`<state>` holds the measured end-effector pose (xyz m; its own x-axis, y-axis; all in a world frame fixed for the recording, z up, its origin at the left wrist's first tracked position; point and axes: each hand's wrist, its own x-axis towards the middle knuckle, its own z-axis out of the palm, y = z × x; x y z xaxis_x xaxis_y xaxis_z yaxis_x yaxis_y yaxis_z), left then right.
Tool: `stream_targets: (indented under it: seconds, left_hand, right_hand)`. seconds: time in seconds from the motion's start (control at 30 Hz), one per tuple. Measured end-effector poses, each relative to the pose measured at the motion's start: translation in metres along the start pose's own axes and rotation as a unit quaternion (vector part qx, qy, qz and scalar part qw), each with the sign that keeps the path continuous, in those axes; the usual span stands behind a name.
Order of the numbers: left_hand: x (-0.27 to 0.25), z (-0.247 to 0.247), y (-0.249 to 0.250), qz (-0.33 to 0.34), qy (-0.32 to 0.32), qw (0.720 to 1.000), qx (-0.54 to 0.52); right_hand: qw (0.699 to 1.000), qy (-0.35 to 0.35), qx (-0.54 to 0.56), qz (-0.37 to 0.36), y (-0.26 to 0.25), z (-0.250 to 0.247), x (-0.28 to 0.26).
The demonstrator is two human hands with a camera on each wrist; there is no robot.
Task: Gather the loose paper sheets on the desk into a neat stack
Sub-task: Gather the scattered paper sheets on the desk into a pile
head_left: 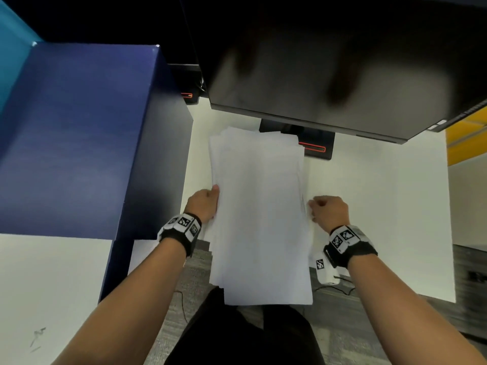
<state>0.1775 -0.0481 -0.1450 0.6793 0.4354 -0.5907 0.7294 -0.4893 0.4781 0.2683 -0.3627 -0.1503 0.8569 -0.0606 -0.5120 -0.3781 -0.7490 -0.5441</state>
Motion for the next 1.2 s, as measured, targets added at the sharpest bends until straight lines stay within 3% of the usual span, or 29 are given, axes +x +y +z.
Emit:
stream_targets:
  seconds: [0.07, 0.17, 0.3, 0.37, 0.47, 0.53, 0.67, 0.77, 0.83, 0.97, 1.13, 1.2]
  left_hand:
    - [-0.013, 0.017, -0.010, -0.002, -0.022, 0.999, 0.038]
    - [-0.027, 0.041, -0.005, -0.031, -0.001, 0.999, 0.007]
    - [-0.031, 0.030, 0.005, -0.020, 0.057, 0.998, -0.011]
    - [-0.028, 0.014, 0.002, -0.045, 0.069, 0.997, 0.011]
    - [-0.026, 0.003, -0.013, -0.055, 0.013, 0.992, 0.111]
    - [-0.029, 0.010, -0.021, -0.033, -0.020, 0.992, 0.121]
    - [-0.036, 0.025, -0.020, -0.030, -0.054, 0.992, 0.112]
    - [-0.032, 0.013, -0.016, -0.026, -0.019, 0.995, 0.093]
    - [-0.023, 0.000, -0.008, -0.034, 0.026, 0.996, 0.073]
    - [-0.007, -0.019, 0.022, -0.103, 0.051, 0.992, -0.046]
    - [-0.006, 0.006, 0.038, -0.123, 0.019, 0.966, -0.225]
    - [-0.007, 0.015, 0.036, -0.103, -0.024, 0.964, -0.243]
  right_hand:
    - [0.999, -0.006, -0.032, -0.015, 0.005, 0.007, -0.013]
    - [0.995, -0.015, -0.087, -0.049, -0.006, 0.016, -0.033]
    - [0.998, -0.019, -0.065, -0.011, -0.006, 0.005, -0.024]
    - [0.999, -0.003, -0.041, 0.032, -0.003, -0.007, -0.019]
    - [0.993, -0.073, -0.070, 0.068, 0.000, -0.014, -0.023]
    - [0.981, -0.138, -0.114, 0.067, 0.004, -0.008, -0.032]
    - [0.982, -0.135, -0.119, 0.053, 0.006, 0.002, -0.037]
    - [0.982, -0.144, -0.090, 0.088, 0.003, -0.010, -0.030]
    - [0.990, -0.097, -0.067, 0.080, 0.001, -0.020, -0.020]
    - [0.998, 0.001, -0.047, 0.030, -0.019, -0.028, -0.004]
    - [0.997, -0.046, -0.049, 0.040, -0.058, 0.011, 0.000]
    - [0.996, -0.063, -0.022, 0.062, -0.066, 0.028, 0.003]
